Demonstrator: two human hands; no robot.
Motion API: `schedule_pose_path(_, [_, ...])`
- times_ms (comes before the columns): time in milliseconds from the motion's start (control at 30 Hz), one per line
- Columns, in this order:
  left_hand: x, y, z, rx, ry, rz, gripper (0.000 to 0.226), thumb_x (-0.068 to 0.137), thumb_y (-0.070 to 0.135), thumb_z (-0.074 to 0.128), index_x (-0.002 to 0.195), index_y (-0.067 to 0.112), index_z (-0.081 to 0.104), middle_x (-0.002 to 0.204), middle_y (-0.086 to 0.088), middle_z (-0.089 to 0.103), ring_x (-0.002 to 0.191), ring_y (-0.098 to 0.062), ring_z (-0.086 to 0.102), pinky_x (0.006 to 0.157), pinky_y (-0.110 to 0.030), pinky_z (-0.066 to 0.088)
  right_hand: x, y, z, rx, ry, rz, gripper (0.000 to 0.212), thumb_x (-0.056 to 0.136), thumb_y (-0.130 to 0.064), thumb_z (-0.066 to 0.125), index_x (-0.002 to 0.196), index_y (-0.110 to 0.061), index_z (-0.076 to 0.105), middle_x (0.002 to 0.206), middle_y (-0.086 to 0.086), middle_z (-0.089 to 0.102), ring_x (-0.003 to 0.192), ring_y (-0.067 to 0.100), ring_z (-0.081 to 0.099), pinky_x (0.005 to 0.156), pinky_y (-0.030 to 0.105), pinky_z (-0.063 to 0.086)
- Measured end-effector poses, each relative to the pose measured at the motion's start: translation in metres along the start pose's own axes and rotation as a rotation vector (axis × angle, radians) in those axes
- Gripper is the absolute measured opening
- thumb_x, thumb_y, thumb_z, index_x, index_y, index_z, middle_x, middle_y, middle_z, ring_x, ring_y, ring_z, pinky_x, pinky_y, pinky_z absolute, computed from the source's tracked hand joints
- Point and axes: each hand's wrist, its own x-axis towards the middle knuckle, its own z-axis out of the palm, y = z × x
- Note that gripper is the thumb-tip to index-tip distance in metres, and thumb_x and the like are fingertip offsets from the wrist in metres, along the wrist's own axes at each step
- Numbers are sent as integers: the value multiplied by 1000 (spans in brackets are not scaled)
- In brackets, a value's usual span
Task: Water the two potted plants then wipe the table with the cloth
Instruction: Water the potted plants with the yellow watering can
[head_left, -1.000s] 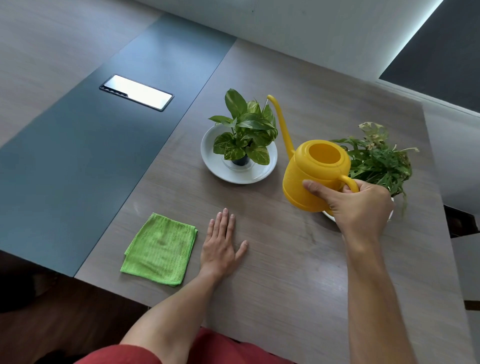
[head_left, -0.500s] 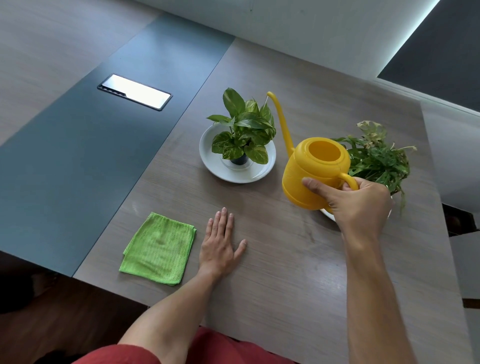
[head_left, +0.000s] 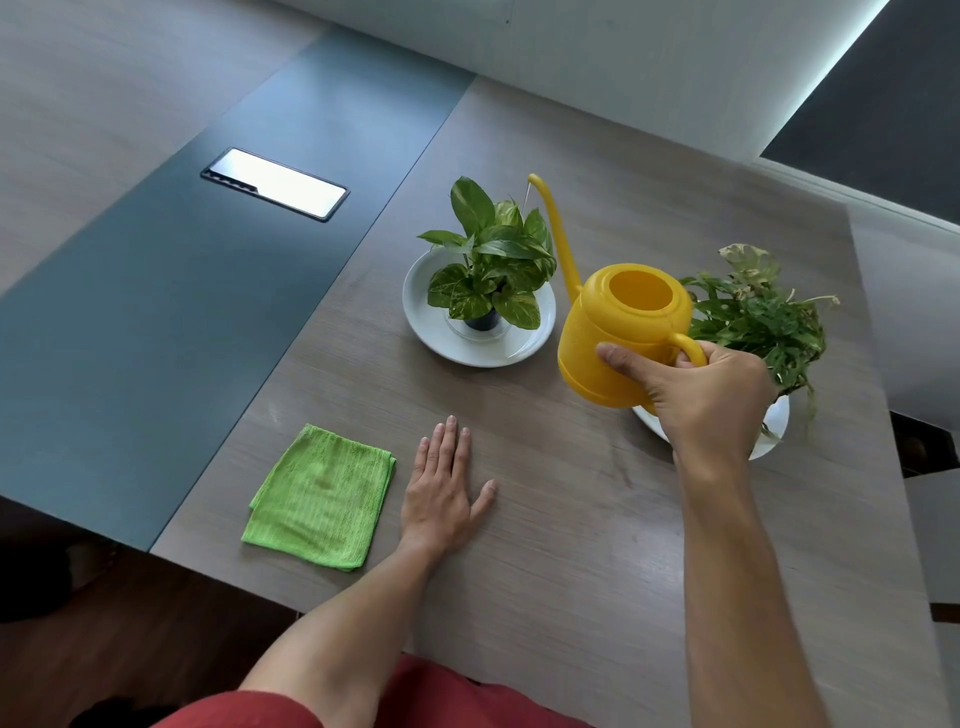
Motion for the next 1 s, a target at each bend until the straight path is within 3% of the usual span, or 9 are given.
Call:
schedule_pose_path(133, [0, 0, 0, 4, -4, 2, 83, 96, 62, 33, 156, 6, 27, 166, -15, 16, 153, -27, 14, 123, -42, 6, 3, 1, 4, -18, -9, -2, 61, 49, -58, 92, 51, -19, 46, 52, -6, 48, 48, 11, 41, 55, 31, 40])
schedule_pose_path(300, [0, 0, 0, 3, -8, -1, 83, 96, 63, 33, 156, 6, 26, 166, -14, 14, 154, -27, 13, 123, -42, 6, 4, -1, 8, -21, -8, -14, 59, 49, -61, 91, 52, -22, 47, 55, -3, 54, 49, 12, 45, 56, 36, 50])
schedule_pose_path(533, [1, 0, 0, 2, -7, -4, 83, 96, 62, 35, 156, 7, 26, 166, -14, 14, 154, -26, 12, 123, -41, 5, 1, -4, 11, -50, -2, -26, 73, 48, -66, 88, 58, -1, 57, 56, 8, 61, 52, 21, 50, 60, 48, 56])
schedule_pose_path(833, [0, 0, 1, 1, -4, -7, 83, 96, 62, 36, 156, 7, 25, 166, -14, 14, 154, -26, 13, 123, -42, 6, -4, -5, 10, -46, -7, -18, 73, 47, -65, 89, 63, 1, 63, 59, 11, 64, 53, 27, 55, 61, 50, 56])
schedule_pose_path(1000, [0, 0, 1, -4, 1, -5, 83, 95, 62, 36, 156, 6, 25, 166, -14, 15, 153, -27, 14, 123, -41, 5, -7, -8, 9, -52, -10, -23, 71, 48, -61, 91, 67, 2, 66, 62, 10, 65, 57, 22, 56, 63, 50, 57])
